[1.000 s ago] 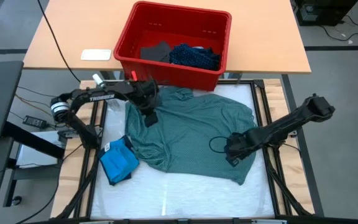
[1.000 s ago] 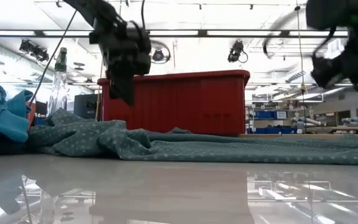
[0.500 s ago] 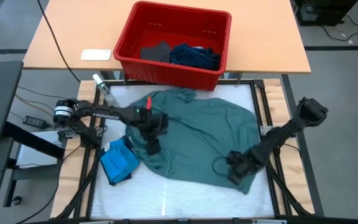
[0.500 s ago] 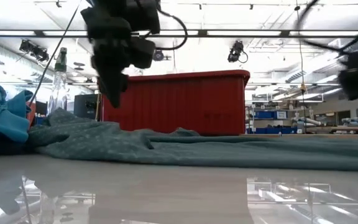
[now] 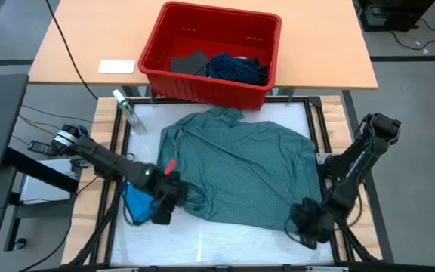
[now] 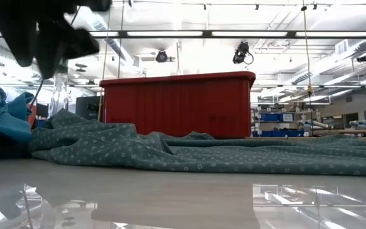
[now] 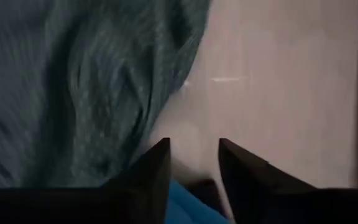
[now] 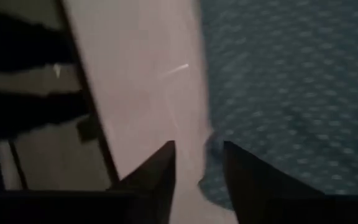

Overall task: Fold laundry
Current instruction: Fold the green polo shirt

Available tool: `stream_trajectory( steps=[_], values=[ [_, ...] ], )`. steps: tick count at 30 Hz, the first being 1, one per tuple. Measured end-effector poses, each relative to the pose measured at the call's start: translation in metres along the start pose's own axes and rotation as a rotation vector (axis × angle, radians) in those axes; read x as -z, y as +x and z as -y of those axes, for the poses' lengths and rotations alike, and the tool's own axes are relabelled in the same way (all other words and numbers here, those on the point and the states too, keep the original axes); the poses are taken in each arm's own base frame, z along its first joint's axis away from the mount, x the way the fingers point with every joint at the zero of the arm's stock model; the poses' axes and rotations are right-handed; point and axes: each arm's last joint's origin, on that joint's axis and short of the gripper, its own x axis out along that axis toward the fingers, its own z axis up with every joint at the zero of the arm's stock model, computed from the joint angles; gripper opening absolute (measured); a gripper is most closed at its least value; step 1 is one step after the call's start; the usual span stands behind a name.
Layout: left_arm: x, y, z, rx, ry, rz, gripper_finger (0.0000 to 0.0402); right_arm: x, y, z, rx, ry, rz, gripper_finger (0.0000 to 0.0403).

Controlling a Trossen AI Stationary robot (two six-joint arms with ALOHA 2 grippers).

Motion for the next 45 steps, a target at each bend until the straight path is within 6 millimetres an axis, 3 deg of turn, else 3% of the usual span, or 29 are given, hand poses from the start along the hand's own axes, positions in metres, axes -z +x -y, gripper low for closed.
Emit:
stream_trajectory(
  steps=[2,7,11,15,18,20,25,27,32,35,40,45],
  values=[
    [-0.003,0.007,0.005,-0.085,0.078,0.038,0.0181,0.006,0.001,-0.007,-0.003,-0.092,-0.001,0.0166],
    [-0.009,0.027,-0.009,-0.292,0.062,-0.002,0.0271,0.014,0.015,-0.012,0.099,-0.225,0.008,0.0221],
    [-0.012,0.044,-0.016,-0.252,0.029,-0.068,0.031,0.016,0.032,-0.015,0.159,-0.257,-0.011,0.0225],
    [-0.012,0.061,-0.01,-0.221,0.081,-0.118,0.0312,0.021,0.05,-0.016,0.214,-0.223,-0.036,0.0214],
    [-0.011,0.072,-0.01,-0.225,0.096,-0.161,0.0285,0.024,0.061,-0.014,0.258,-0.14,-0.056,0.0196],
    [-0.011,0.076,-0.01,-0.221,0.094,-0.181,0.0243,0.024,0.065,-0.012,0.282,-0.08,-0.06,0.0168],
    [-0.01,0.076,-0.01,-0.152,0.075,-0.205,0.0062,0.024,0.057,-0.017,0.248,-0.005,-0.094,0.0034],
    [-0.011,0.069,-0.01,-0.078,0.036,-0.239,0.0019,0.023,0.044,-0.022,0.204,-0.003,-0.141,0.0014],
    [-0.025,0.023,-0.001,0.066,0.026,-0.242,0.0006,0.017,-0.011,-0.042,0.033,0.014,-0.177,0.0007],
    [-0.033,-0.005,0.004,0.101,0.061,-0.222,0.0005,0.014,-0.04,-0.043,-0.058,0.014,-0.153,0.0006],
    [-0.045,-0.039,-0.006,0.056,0.08,-0.196,0.0002,0.01,-0.062,-0.023,0.018,0.028,-0.152,0.0003],
    [-0.054,-0.059,-0.046,-0.184,0.04,-0.165,0.0001,0.003,-0.083,0.006,0.199,0.124,-0.066,0.0002]
  ],
)
